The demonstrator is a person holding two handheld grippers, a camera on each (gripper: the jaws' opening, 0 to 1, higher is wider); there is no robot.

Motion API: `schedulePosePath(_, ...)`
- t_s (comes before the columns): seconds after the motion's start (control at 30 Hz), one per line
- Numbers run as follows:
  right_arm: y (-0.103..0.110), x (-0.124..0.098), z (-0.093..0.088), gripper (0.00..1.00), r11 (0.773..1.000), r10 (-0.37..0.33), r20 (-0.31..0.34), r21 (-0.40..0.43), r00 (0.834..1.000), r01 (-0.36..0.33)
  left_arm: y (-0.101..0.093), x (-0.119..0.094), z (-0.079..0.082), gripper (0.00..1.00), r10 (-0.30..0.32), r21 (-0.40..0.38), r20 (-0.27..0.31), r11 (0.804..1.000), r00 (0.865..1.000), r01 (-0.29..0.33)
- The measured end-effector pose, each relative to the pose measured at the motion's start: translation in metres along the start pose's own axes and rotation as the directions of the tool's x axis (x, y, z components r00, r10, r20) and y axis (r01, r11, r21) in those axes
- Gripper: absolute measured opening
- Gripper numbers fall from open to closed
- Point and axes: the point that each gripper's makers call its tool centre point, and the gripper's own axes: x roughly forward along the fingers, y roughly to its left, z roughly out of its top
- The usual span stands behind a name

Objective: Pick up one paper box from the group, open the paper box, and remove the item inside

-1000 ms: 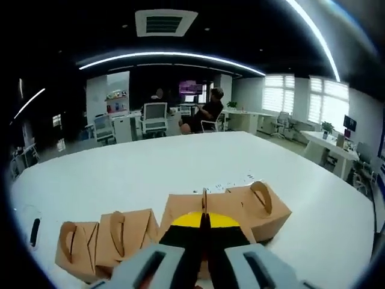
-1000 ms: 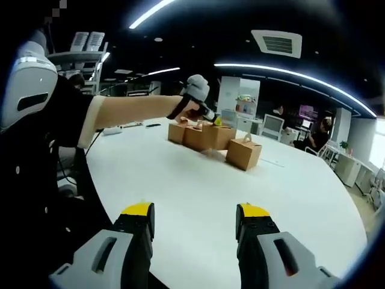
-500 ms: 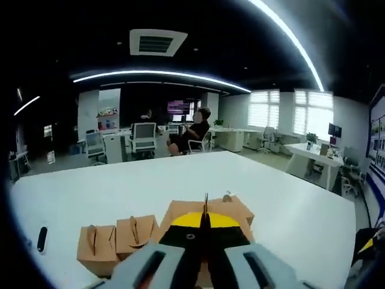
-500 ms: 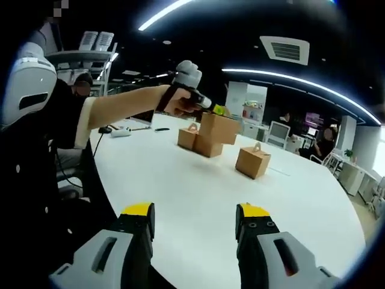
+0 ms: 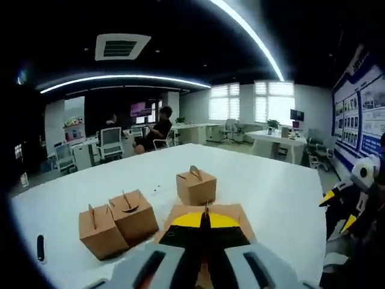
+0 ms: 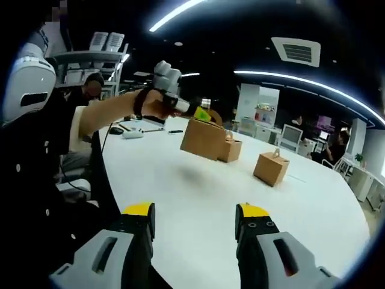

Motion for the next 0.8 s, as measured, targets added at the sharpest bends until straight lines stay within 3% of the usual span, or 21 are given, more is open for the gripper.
schedulePosePath(0.17,0.008,0.011,0.0,0.53,1.0,0.019,-0.005,0.003,1.0,-0.019,-0.016,-0.009,-0.024,0.04,-0.16,0.056,-0.026,0.985,0.987,0.161)
schedulePosePath(0.27,0.011,0.017,0.001,0.53,1.0,0.026,0.003,0.015,1.0,-0.026,-0.024,-0.01,-0.035,0.04,-0.219,0.094,-0.033,0.971,0.975,0.222)
schedulePosePath(0.4,0.015,0.025,-0.001,0.53,0.999,0.04,0.005,0.027,0.999,-0.04,-0.038,-0.011,-0.045,0.04,-0.341,0.131,-0.033,0.93,0.939,0.342)
schedulePosePath(0.47,0.017,0.028,-0.001,0.53,0.998,0.047,0.005,0.031,0.999,-0.047,-0.04,-0.01,-0.05,0.04,-0.367,0.16,-0.039,0.916,0.929,0.369)
schedulePosePath(0.67,0.017,0.033,-0.004,0.53,0.997,0.059,0.007,0.042,0.998,-0.059,-0.033,-0.004,-0.057,0.04,-0.39,0.16,-0.054,0.905,0.919,0.393)
schedulePosePath(0.8,0.015,0.038,-0.006,0.52,0.997,0.064,0.006,0.054,0.998,-0.064,-0.031,-0.002,-0.06,0.04,-0.435,0.151,-0.047,0.887,0.899,0.437)
